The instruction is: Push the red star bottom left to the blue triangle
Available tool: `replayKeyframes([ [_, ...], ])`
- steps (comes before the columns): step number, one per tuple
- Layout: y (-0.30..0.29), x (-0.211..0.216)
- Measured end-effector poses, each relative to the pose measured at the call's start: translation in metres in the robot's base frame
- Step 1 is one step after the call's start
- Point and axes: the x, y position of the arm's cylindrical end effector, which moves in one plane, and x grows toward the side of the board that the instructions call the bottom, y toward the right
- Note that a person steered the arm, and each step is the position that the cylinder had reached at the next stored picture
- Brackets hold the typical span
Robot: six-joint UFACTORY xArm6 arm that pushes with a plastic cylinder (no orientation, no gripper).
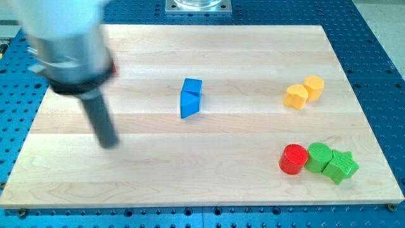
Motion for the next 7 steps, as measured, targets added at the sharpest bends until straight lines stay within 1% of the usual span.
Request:
replayKeyframes([
  [1, -0.073, -0.081],
  [2, -0.098, -0.125],
  [3, -0.05, -0.149],
  [4, -0.011, -0.155],
  [5, 0.01, -0.182],
  [6, 0.025, -0.194],
  [7, 0.031, -0.129],
])
